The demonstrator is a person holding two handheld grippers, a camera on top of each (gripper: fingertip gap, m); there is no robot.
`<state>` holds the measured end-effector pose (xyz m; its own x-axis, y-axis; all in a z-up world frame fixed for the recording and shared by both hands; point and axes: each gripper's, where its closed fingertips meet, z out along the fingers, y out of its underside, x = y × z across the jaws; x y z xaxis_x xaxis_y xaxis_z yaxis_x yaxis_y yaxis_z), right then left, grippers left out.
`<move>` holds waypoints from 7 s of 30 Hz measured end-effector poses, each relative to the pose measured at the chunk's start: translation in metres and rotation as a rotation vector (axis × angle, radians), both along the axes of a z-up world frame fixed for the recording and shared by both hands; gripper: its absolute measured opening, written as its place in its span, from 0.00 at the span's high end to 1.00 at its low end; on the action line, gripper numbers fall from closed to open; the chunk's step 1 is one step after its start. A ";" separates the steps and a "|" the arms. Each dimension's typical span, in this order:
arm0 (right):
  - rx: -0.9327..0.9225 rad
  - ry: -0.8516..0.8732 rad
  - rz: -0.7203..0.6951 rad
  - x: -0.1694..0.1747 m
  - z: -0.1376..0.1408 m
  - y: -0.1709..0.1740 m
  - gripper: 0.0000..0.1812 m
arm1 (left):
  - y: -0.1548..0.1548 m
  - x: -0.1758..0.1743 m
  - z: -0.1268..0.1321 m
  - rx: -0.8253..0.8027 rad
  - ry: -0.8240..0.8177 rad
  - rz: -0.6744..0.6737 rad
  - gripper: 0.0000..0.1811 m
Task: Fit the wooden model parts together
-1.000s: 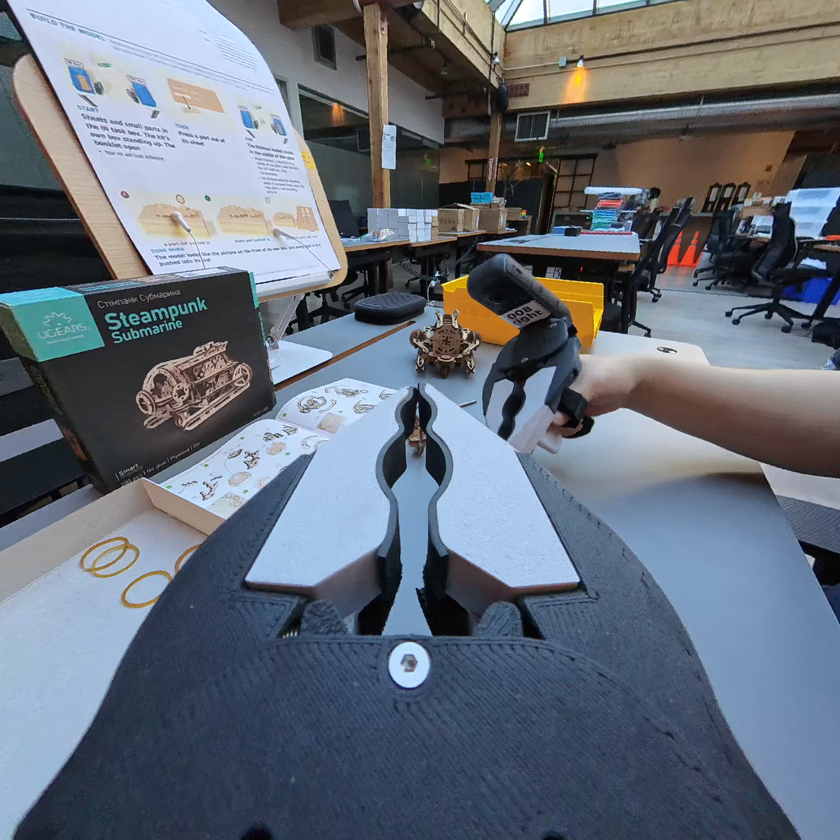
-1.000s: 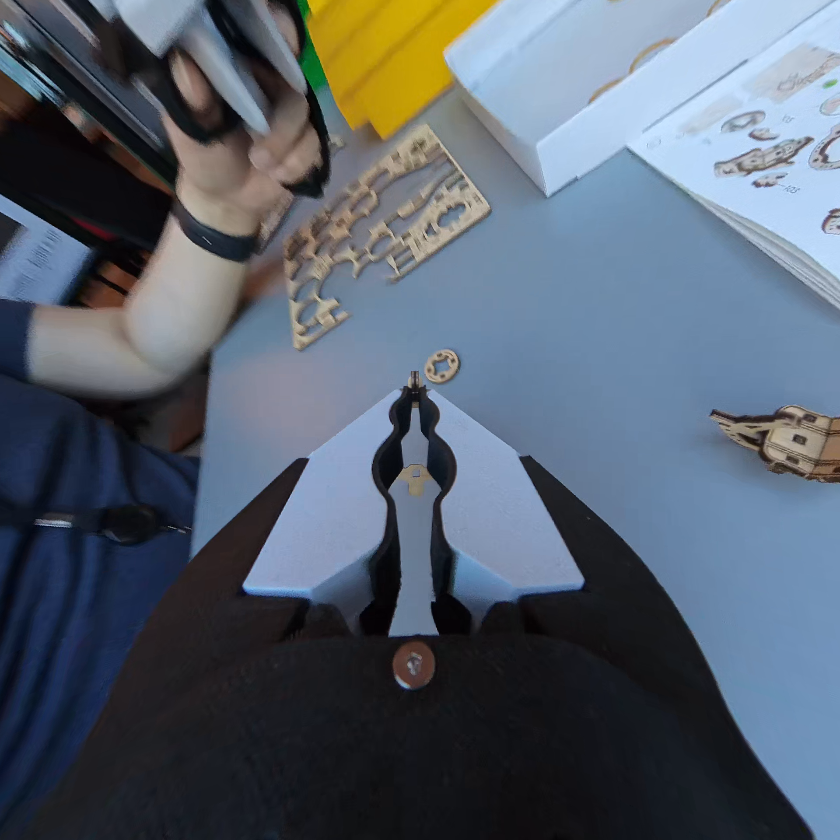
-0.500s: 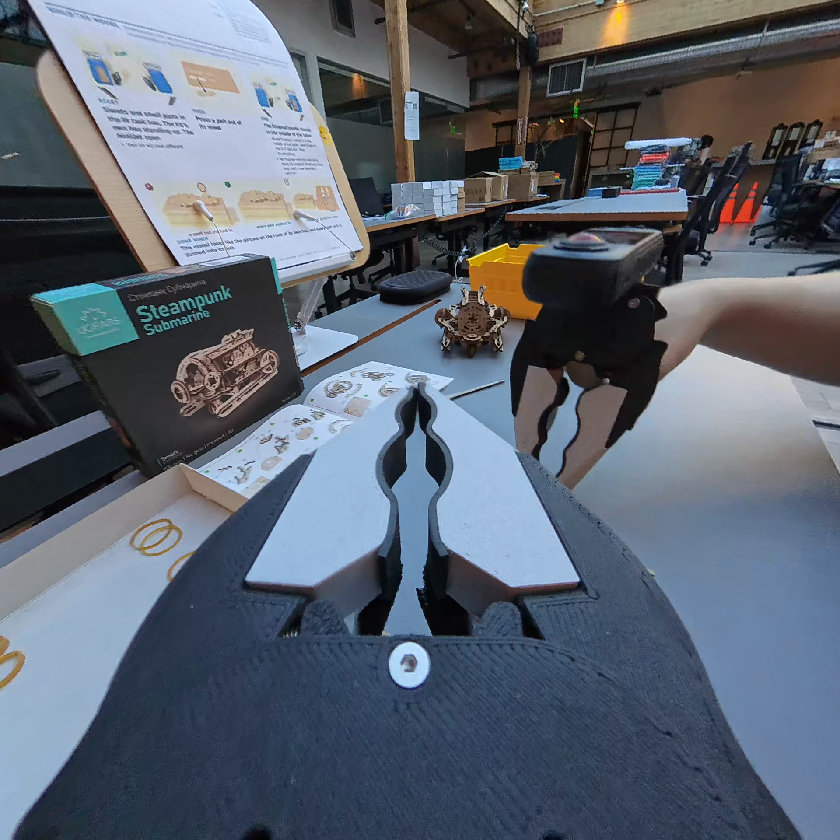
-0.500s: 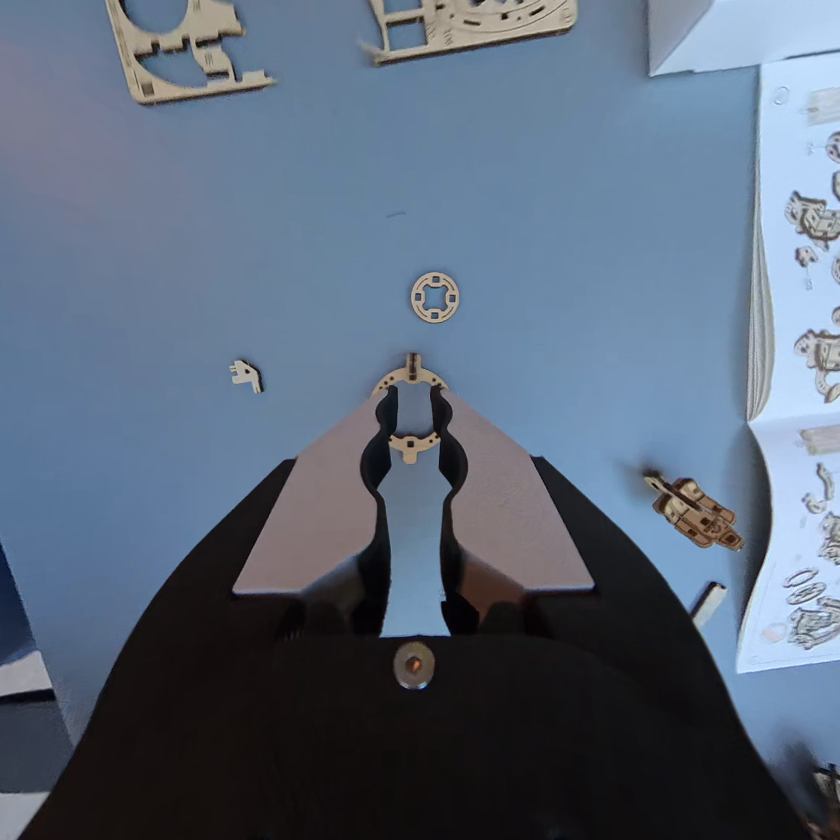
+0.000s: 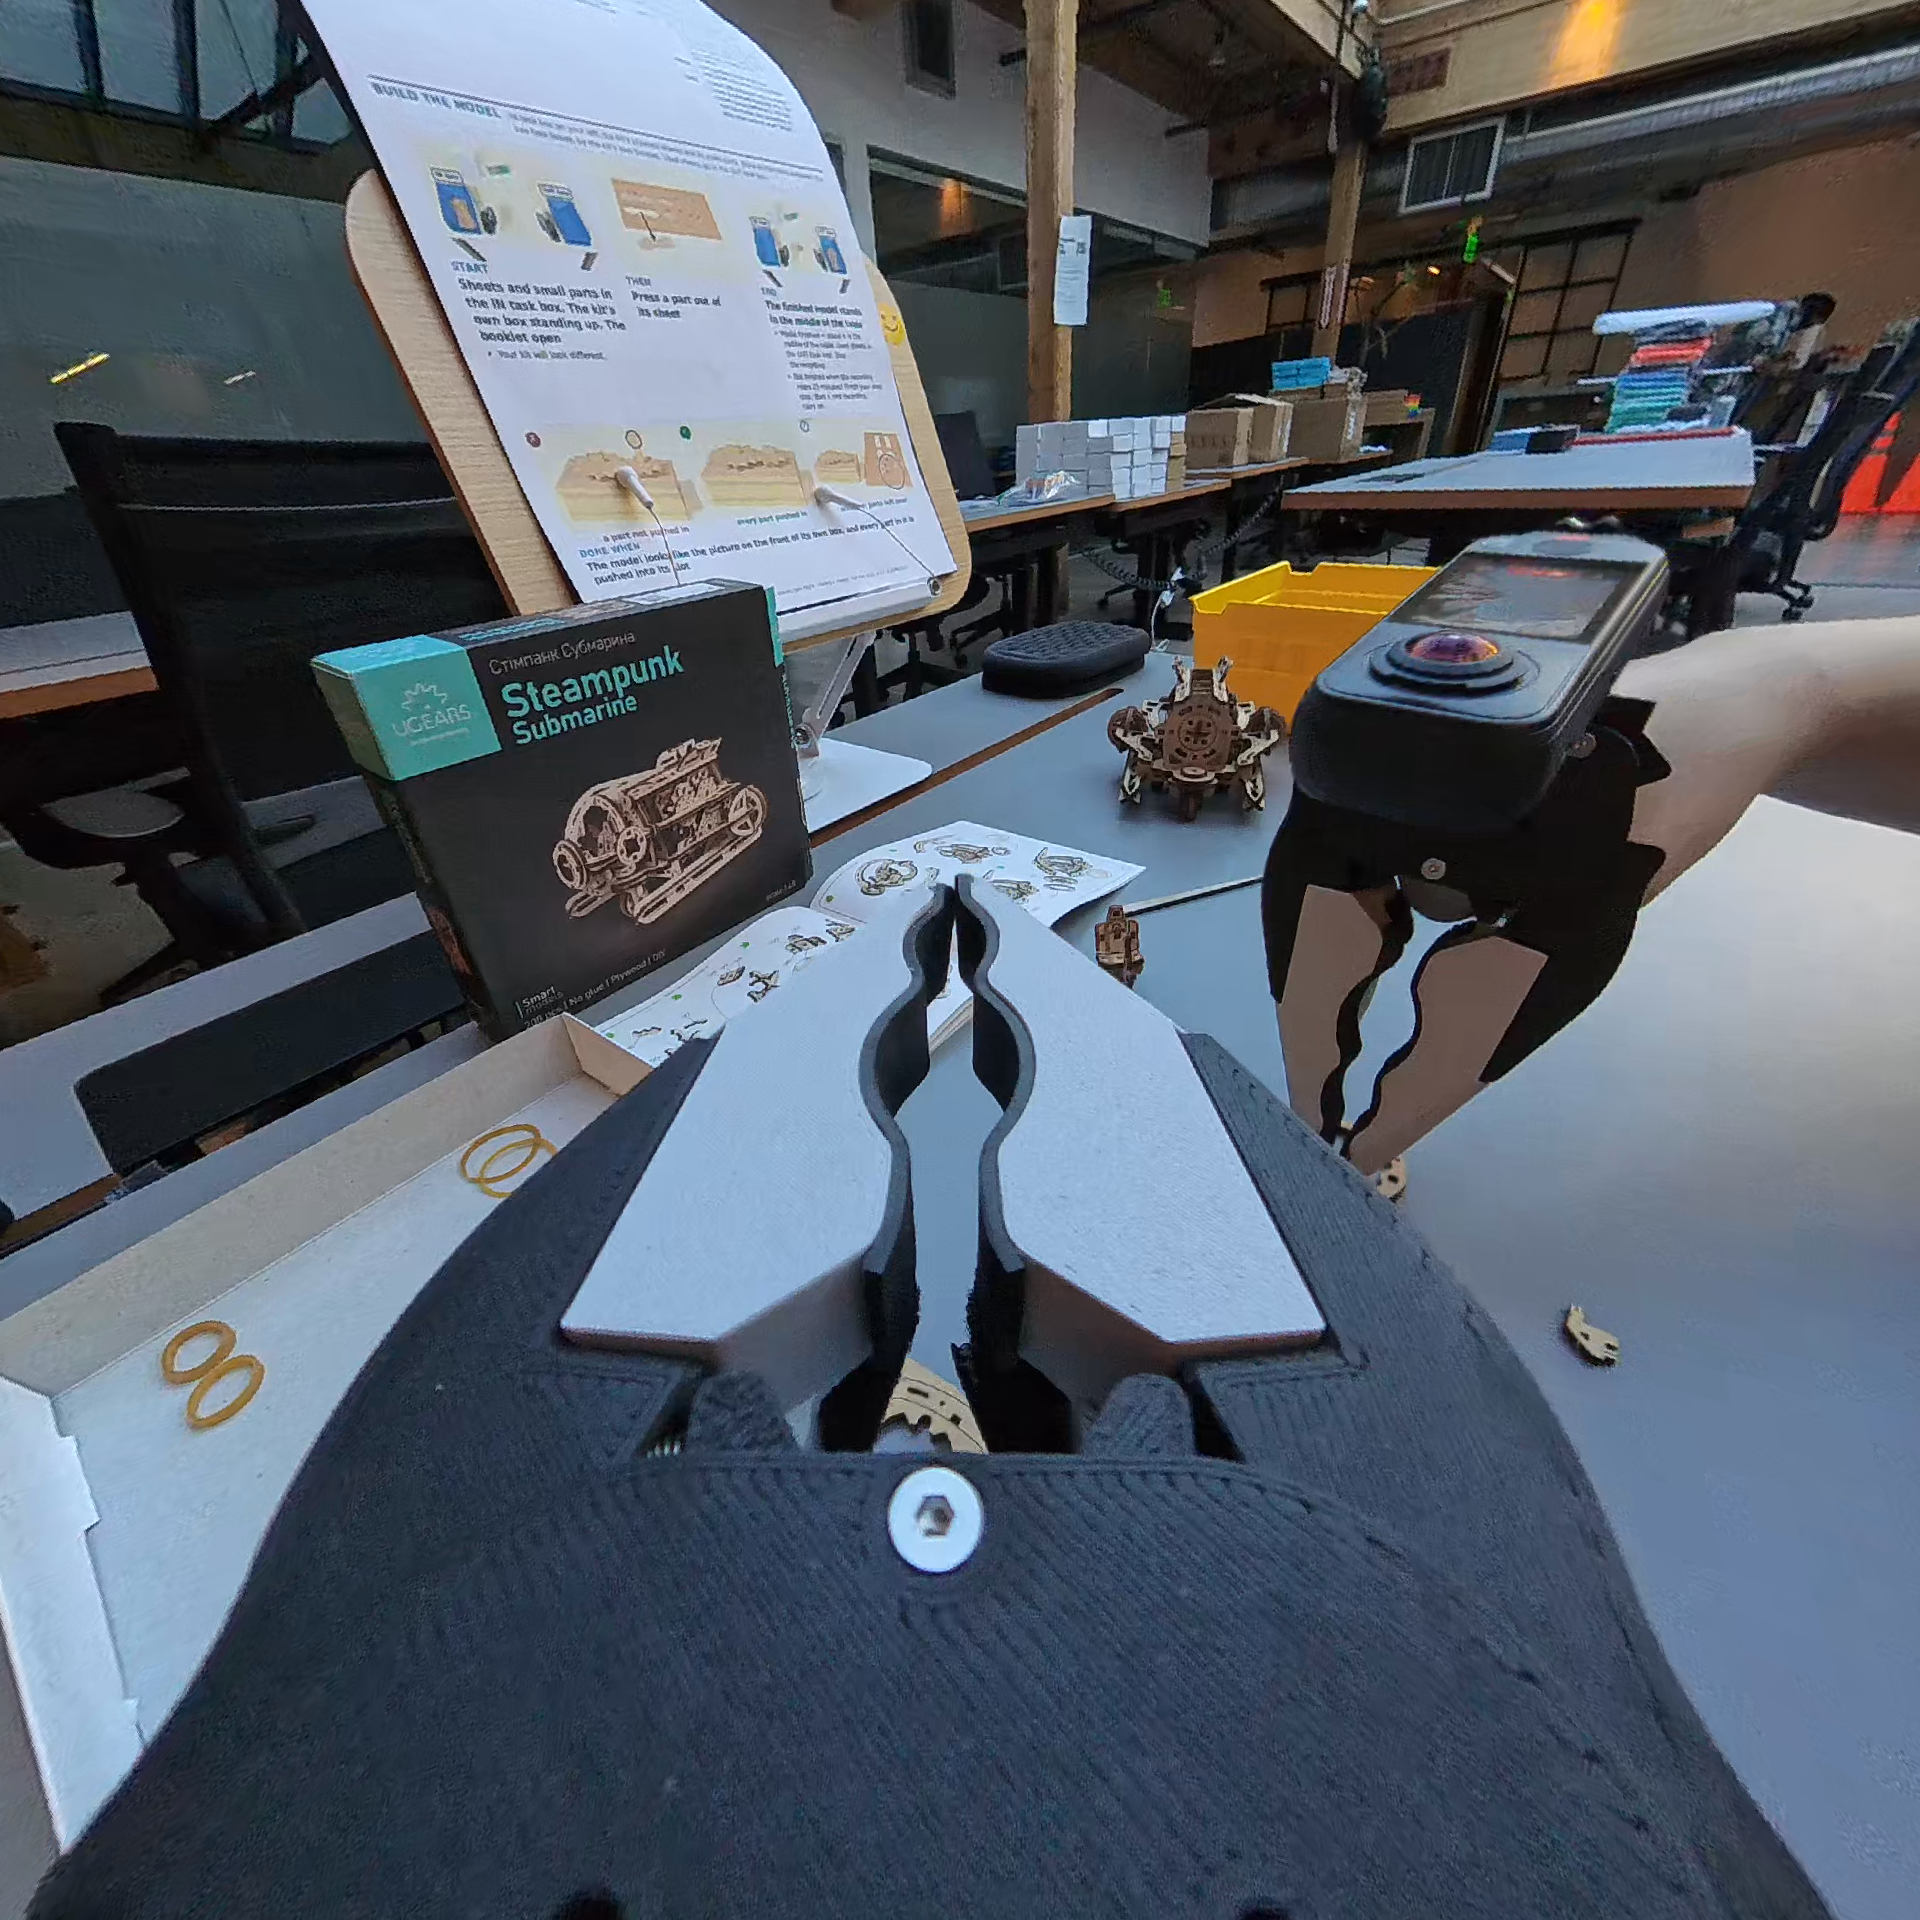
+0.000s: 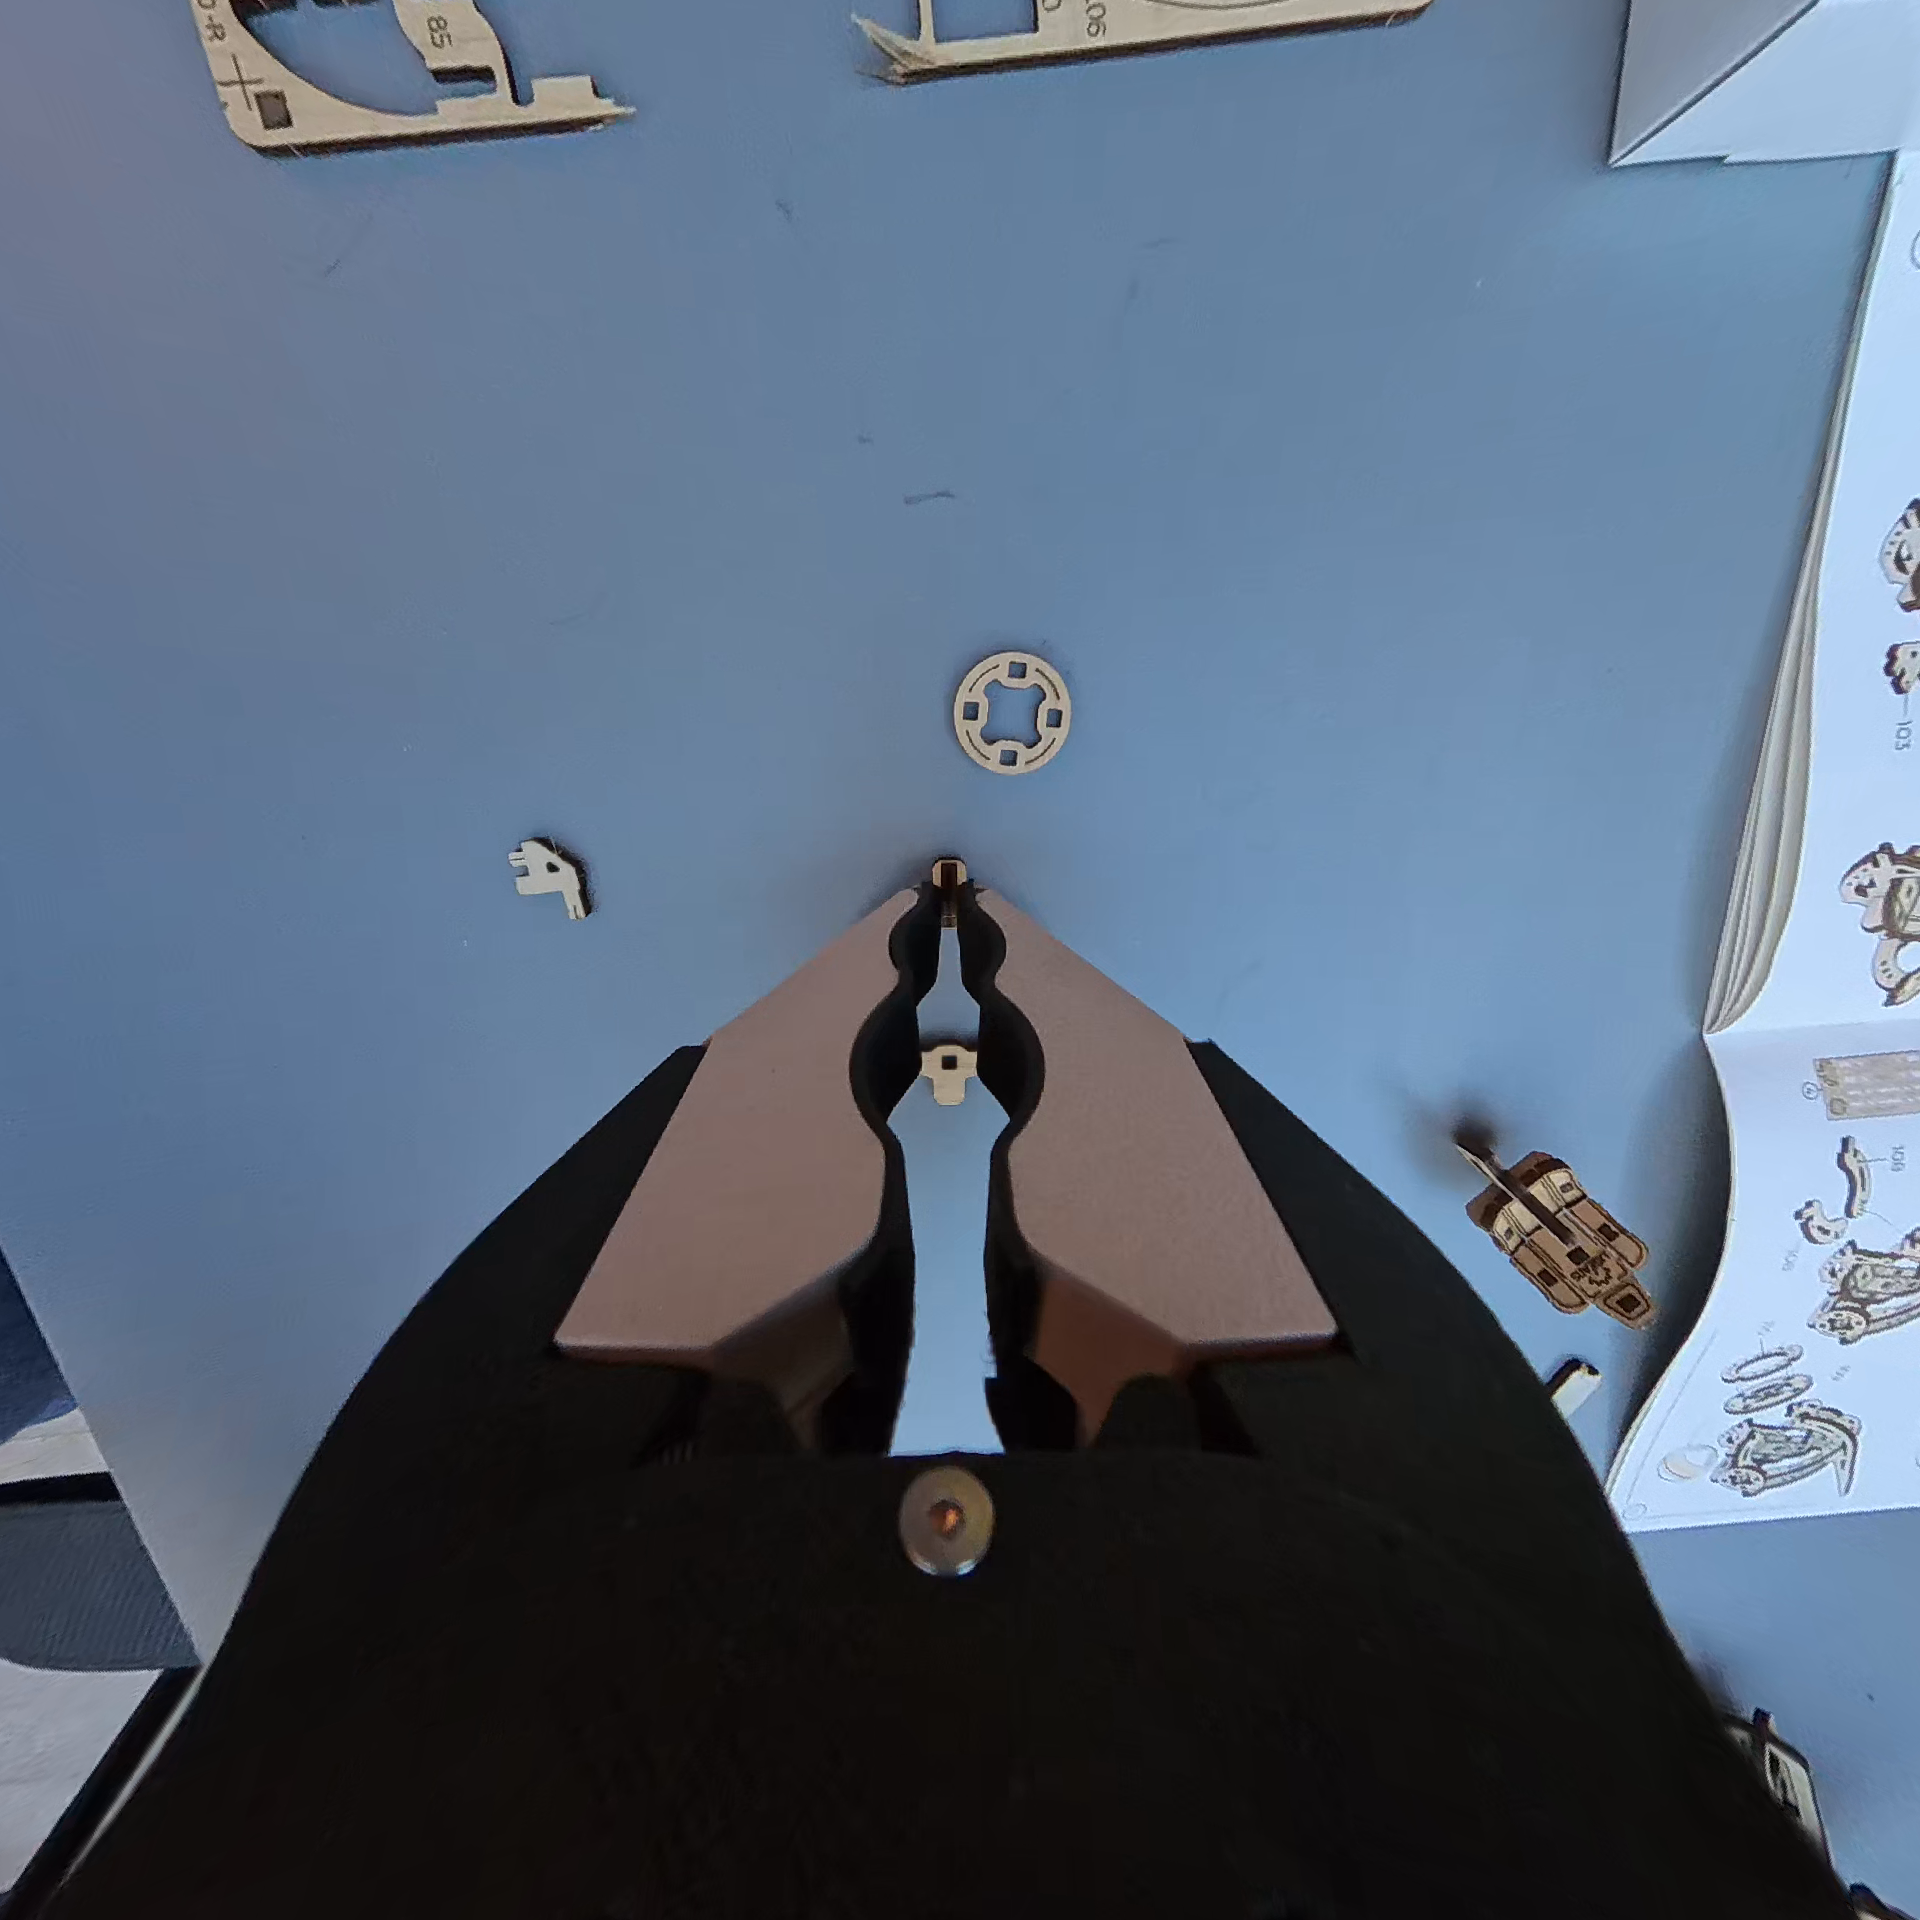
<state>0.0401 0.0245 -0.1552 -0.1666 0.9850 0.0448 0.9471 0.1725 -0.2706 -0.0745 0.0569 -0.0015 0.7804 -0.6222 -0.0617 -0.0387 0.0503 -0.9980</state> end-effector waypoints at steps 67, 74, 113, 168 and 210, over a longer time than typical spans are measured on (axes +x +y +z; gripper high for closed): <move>0.115 0.723 0.164 -0.178 0.028 -0.084 1.00 | 0.007 -0.078 0.018 0.053 -0.146 0.272 1.00; 0.208 0.790 -0.102 -0.072 0.071 -0.004 1.00 | 0.010 -0.030 0.001 -0.101 -0.180 0.091 1.00; 0.498 0.829 -0.664 -0.098 0.150 0.163 0.60 | -0.020 -0.210 0.029 0.108 -0.438 0.954 0.59; 0.060 0.364 -0.031 -0.008 0.026 0.004 0.91 | 0.022 0.001 -0.005 0.137 0.296 0.433 1.00; 0.071 0.049 0.104 0.000 0.011 0.003 0.90 | 0.019 -0.004 0.000 0.117 0.266 0.438 1.00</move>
<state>0.0399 0.0277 -0.1441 -0.2632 0.9567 0.1245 0.9092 0.2891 -0.2996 -0.0789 0.0761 -0.0012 0.9139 -0.2178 -0.3425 -0.3322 0.0835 -0.9395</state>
